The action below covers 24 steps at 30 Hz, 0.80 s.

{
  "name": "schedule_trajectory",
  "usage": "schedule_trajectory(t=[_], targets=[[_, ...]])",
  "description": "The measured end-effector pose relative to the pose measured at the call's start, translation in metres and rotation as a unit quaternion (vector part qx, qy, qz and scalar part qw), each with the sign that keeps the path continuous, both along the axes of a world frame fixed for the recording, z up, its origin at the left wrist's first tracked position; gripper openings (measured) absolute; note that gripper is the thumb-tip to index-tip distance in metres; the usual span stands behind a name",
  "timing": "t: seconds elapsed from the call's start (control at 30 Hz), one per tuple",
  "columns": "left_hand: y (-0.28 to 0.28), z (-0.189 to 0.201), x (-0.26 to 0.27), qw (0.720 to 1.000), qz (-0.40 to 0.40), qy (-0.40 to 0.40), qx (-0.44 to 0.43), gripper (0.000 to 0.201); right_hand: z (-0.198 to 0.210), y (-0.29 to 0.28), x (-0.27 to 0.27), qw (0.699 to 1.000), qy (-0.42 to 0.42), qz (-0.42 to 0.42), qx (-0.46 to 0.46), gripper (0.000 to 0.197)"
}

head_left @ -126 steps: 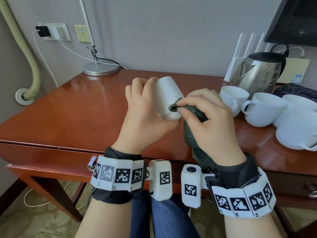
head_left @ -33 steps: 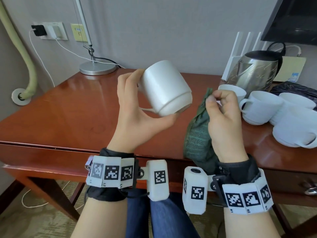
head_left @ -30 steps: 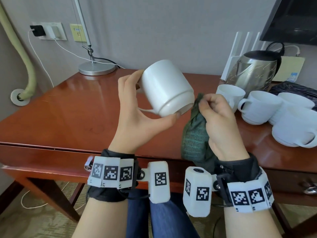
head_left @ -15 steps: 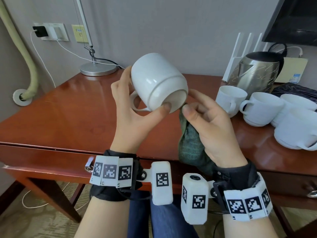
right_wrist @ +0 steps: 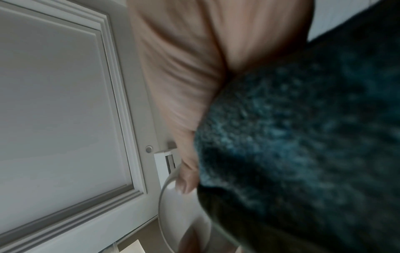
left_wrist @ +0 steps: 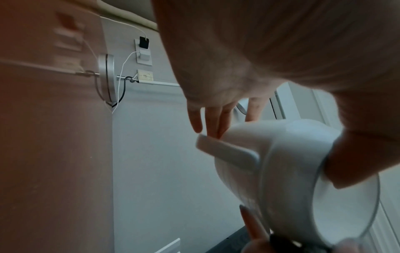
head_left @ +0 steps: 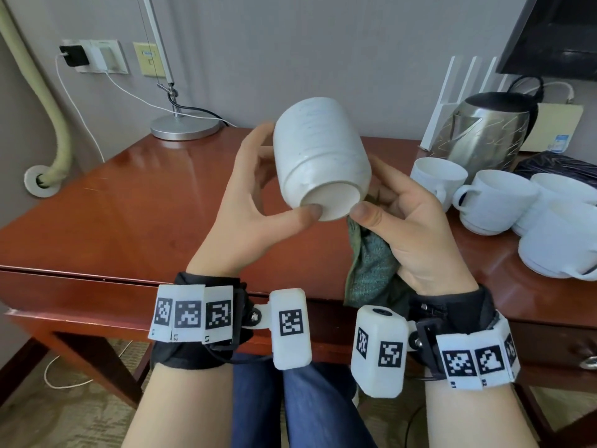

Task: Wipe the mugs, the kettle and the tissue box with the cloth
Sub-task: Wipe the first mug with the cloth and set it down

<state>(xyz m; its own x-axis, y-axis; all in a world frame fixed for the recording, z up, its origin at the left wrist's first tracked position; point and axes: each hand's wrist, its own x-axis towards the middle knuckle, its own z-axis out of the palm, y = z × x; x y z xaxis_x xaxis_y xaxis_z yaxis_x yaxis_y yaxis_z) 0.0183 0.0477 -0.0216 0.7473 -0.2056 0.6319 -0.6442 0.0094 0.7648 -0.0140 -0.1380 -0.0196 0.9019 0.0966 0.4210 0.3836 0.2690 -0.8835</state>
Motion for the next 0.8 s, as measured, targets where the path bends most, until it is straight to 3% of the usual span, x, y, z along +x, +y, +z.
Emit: schedule_trajectory(t=[0.07,0.13,0.27,0.4,0.53,0.67,0.8], targets=[[0.002,0.002,0.002,1.000,0.015,-0.006,0.023,0.081,-0.001,-0.002,0.001,1.000,-0.006,-0.015,-0.002,0.094],[0.002,0.003,0.003,1.000,0.010,0.004,0.024,0.077,-0.002,-0.004,0.003,1.000,-0.012,-0.024,-0.007,0.092],[0.000,0.003,0.001,0.999,-0.013,0.041,0.030,0.078,-0.002,-0.005,0.002,0.998,-0.038,-0.050,-0.013,0.081],[-0.004,0.003,0.001,0.999,-0.008,0.021,0.026,0.089,-0.002,-0.006,0.001,0.996,-0.061,-0.069,-0.006,0.070],[-0.009,0.002,-0.001,1.000,0.030,0.008,0.004,0.085,-0.004,-0.005,0.002,0.989,-0.073,-0.125,-0.005,0.047],[-0.009,-0.001,-0.002,0.995,0.094,0.011,-0.023,0.091,-0.005,-0.004,-0.001,0.966,-0.122,-0.222,-0.045,0.024],[-0.008,-0.001,-0.004,0.987,0.161,-0.011,-0.021,0.085,0.004,-0.001,-0.009,0.920,-0.246,-0.280,-0.118,0.021]])
